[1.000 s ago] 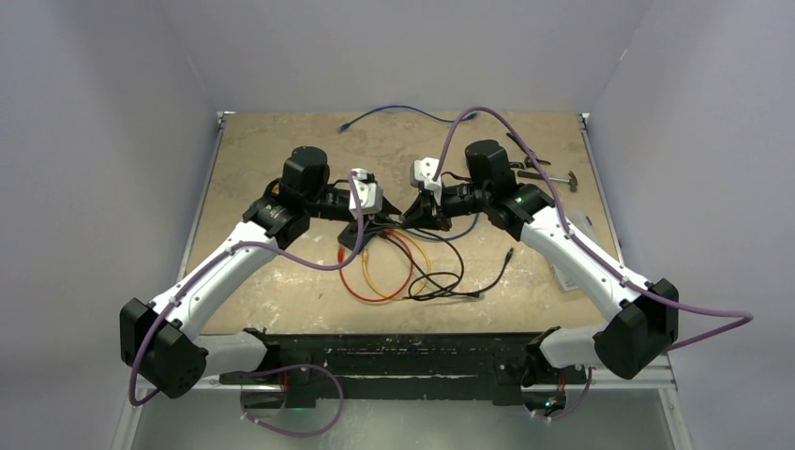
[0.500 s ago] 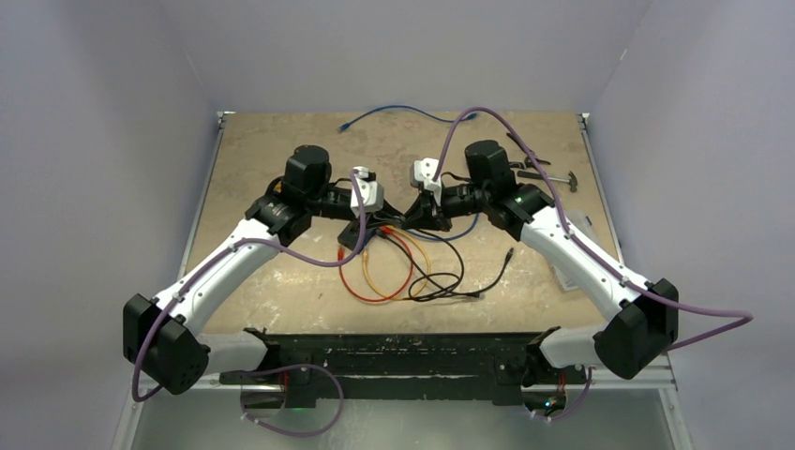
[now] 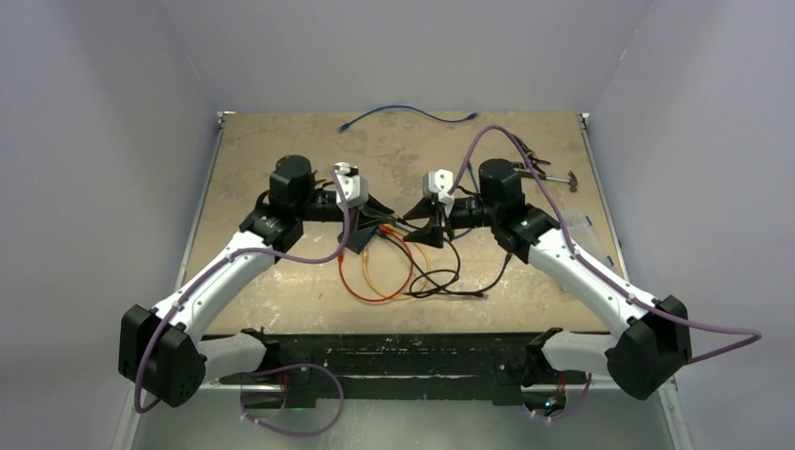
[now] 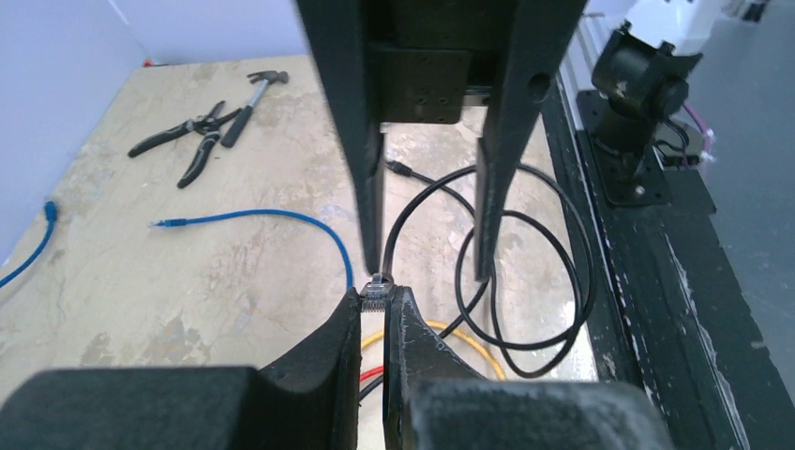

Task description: Insert the plug into the switch port

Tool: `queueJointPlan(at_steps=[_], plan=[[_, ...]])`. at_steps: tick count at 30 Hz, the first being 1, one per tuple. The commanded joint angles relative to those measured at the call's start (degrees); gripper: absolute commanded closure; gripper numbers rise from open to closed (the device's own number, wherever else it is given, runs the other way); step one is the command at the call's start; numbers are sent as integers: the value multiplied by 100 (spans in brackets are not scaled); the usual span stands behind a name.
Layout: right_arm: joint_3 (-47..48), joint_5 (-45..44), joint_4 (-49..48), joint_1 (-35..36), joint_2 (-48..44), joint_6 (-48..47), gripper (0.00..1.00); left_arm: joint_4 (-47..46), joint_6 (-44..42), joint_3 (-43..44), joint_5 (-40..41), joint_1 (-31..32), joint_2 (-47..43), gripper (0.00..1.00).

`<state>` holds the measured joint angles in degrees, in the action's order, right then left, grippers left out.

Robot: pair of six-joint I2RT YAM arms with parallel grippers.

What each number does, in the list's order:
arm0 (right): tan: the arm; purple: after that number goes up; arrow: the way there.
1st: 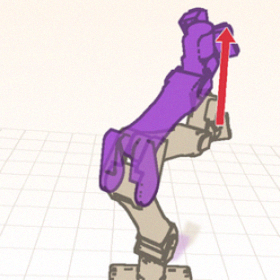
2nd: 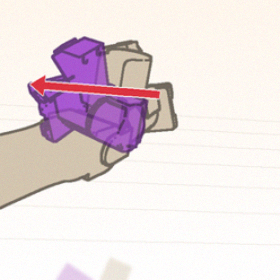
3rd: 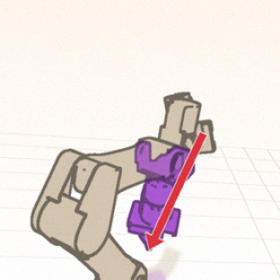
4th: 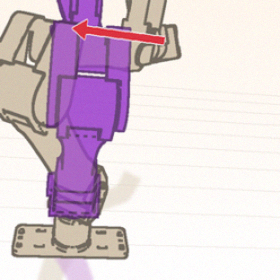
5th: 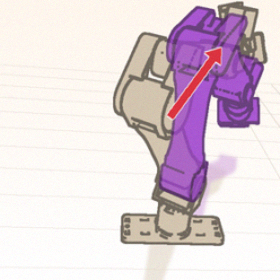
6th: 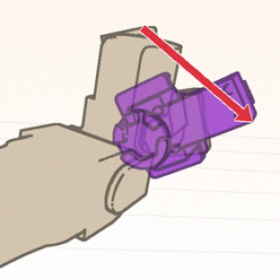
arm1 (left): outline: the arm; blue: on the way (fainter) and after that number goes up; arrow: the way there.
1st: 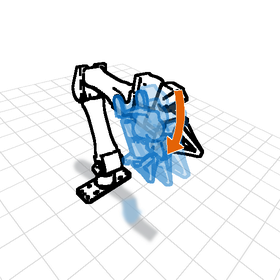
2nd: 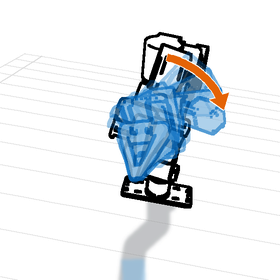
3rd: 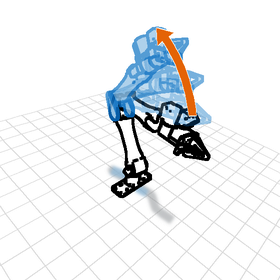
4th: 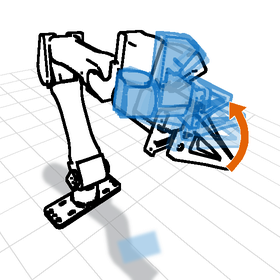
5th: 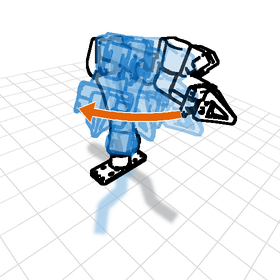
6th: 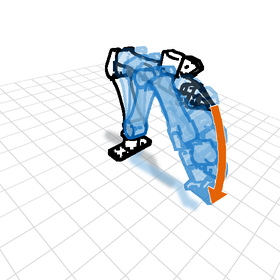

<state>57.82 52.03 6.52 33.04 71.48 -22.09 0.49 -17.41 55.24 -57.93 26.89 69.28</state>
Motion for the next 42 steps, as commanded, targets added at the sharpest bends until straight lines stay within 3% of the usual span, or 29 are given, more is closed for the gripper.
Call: queueJointPlan(at_steps=[1,6,12,42], plan=[[-380,108,-1257,-53,-414,666,51,-1832,1191,-455,104,-189,-432,100],[-727,-49,-1918,-108,-448,1011,51,-2945,2288,-922,322,-193,-597,100],[-1646,-337,-3845,-493,-811,2359,52,-4216,3281,-1426,350,-193,-699,100],[-1248,896,-5599,-544,22,3498,59,-4948,3989,-1684,265,-176,-697,100]])
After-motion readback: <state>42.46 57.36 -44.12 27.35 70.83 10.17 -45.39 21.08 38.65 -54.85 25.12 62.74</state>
